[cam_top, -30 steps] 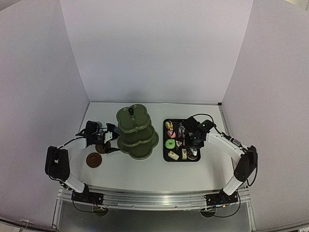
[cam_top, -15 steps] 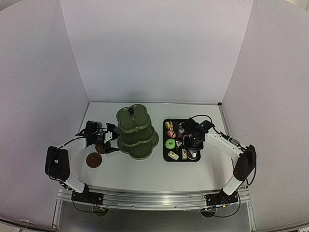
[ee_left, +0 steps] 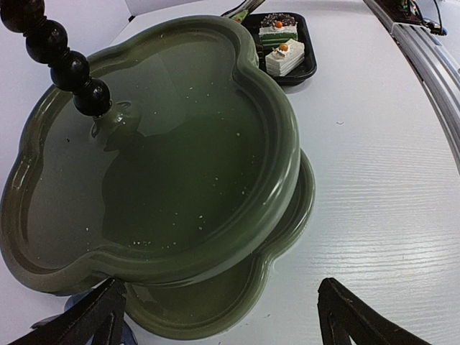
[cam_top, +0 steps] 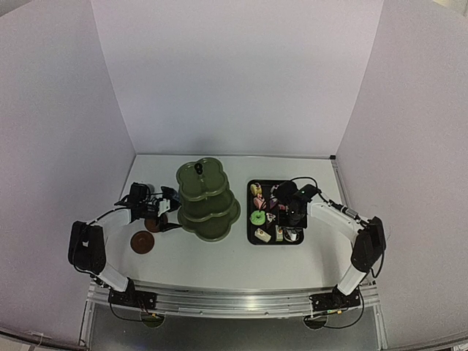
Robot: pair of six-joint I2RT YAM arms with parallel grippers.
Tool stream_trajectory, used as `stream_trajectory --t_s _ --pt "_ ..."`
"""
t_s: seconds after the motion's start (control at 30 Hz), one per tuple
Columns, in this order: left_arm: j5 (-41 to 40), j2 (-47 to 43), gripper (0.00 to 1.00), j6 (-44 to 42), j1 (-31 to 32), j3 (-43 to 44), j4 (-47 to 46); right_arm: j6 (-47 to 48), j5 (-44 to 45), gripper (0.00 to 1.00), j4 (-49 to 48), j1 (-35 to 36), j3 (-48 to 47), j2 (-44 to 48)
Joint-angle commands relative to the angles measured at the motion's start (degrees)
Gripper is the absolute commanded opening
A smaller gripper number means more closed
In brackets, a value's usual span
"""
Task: Serve the afternoon tea
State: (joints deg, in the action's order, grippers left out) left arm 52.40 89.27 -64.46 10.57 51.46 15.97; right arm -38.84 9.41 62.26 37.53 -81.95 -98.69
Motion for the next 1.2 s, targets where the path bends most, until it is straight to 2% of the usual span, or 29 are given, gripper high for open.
stream_trajectory --t_s 0.0,0.07,0.23,0.37,0.47,0.57,0.73,1.07,1.17 --pt "0.92 -0.96 0.93 0.53 0.26 0.90 -1.47 -0.21 1.22 0.05 -0.20 -0.07 0.24 0.84" --pt "0.88 -1.01 0.93 0.49 0.24 0.87 -1.46 0.31 2.23 0.00 -0.09 -0.07 -0.16 2.15" --pt "0.61 -1.22 0.93 0.38 0.27 0.57 -1.27 4.50 5.66 0.00 1.55 -0.06 -4.31 5.26" --pt "0.55 -1.09 0.93 -0.12 0.26 0.77 -1.04 11.49 4.33 0.00 0.45 1.27 -10.04 4.97" --pt "0.55 -0.90 0.93 -0.31 0.24 1.06 -1.33 13.42 3.43 0.00 -0.23 2.49 -13.25 3.37" --pt "0.46 -0.92 0.93 -0.37 0.25 0.93 -1.76 13.97 0.78 0.00 -2.96 3.03 -13.59 2.10" --pt "0.72 -0.77 0.93 -0.48 0.23 0.92 -1.92 12.74 -10.45 0.00 -15.89 3.56 -9.78 -0.88" --pt "-0.20 -1.47 0.93 -0.48 0.27 -0.49 -4.96 13.16 -13.98 0.00 -17.25 6.45 -14.68 -11.14" --pt "-1.45 -1.62 0.93 0.84 0.27 -1.37 -8.71 13.08 -13.98 0.00 -17.35 6.77 -14.95 -12.25"
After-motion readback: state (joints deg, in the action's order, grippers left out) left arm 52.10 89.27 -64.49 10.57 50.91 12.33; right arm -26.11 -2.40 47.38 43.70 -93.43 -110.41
